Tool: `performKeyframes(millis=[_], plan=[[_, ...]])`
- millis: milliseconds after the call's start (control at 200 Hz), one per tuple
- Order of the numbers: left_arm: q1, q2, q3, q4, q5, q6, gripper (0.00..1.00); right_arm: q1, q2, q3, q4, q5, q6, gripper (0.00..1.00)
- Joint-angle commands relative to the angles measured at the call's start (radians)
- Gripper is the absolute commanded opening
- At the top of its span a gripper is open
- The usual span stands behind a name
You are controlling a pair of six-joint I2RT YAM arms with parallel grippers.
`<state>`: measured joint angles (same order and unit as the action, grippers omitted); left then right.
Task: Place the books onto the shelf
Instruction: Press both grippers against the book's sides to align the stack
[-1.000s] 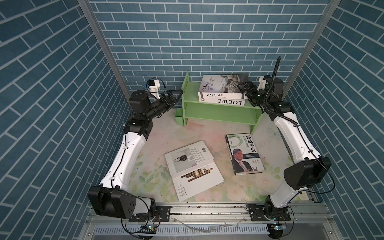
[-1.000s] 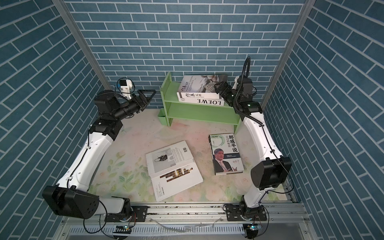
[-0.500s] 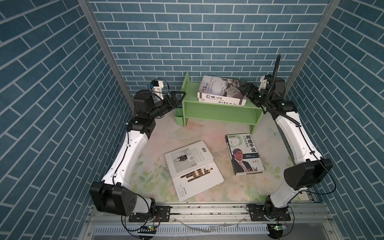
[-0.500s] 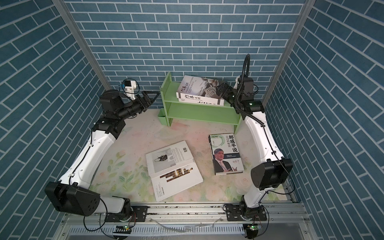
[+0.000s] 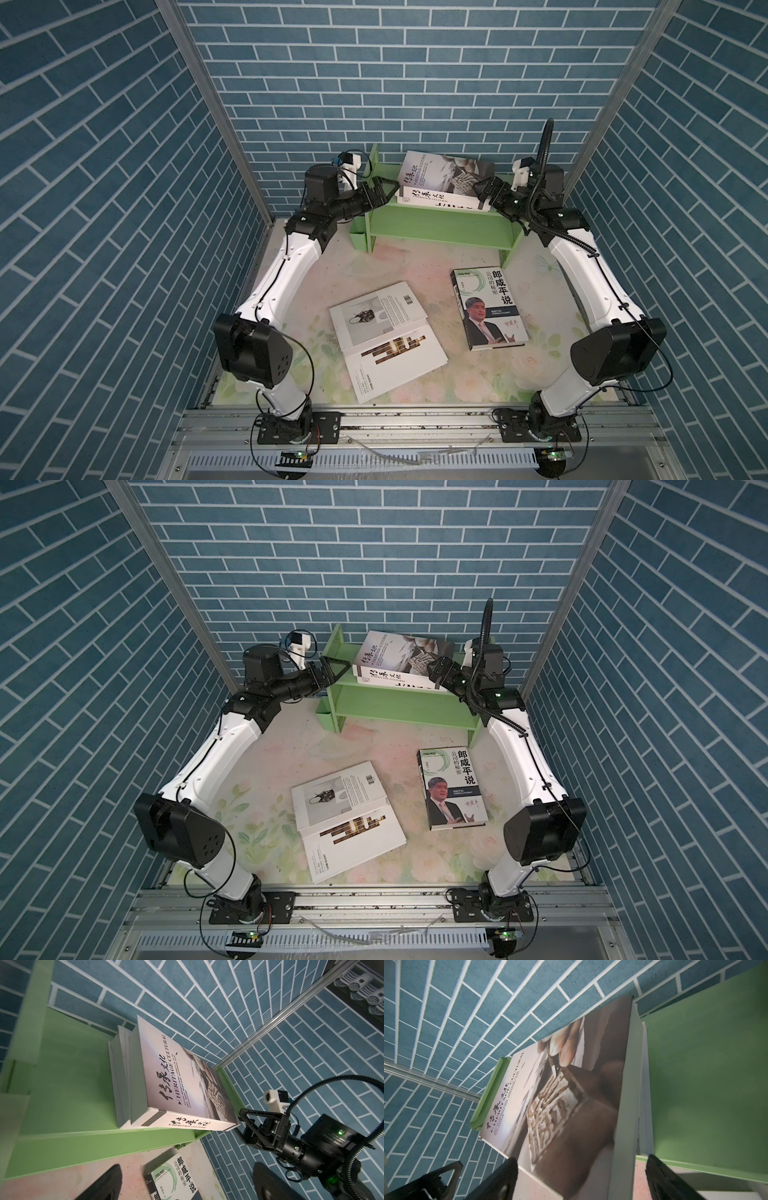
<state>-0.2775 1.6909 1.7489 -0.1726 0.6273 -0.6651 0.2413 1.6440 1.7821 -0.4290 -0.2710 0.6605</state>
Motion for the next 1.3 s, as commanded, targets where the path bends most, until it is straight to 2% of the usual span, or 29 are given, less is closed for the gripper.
performKeyframes(millis=[0,95,460,1080,1295], plan=[[-0.011,0.026,0.064,-0.044,-0.047,0.088,1.0,0.004,-0.061,-0.016,0.042,-0.002,-0.057,0.96],[-0.011,0.069,0.112,-0.076,-0.072,0.118,1.0,0.004,-0.069,-0.025,0.047,0.001,-0.067,0.96],[-0.015,0.193,0.242,-0.073,-0.001,0.105,1.0,0.007,-0.058,-0.03,0.08,-0.053,-0.078,0.98],[-0.049,0.298,0.364,-0.074,0.07,0.064,1.0,0.016,0.0,0.01,0.083,-0.095,-0.076,0.98],[-0.054,0.299,0.365,-0.073,0.078,0.064,1.0,0.016,0.015,0.021,0.104,-0.106,-0.07,0.98]])
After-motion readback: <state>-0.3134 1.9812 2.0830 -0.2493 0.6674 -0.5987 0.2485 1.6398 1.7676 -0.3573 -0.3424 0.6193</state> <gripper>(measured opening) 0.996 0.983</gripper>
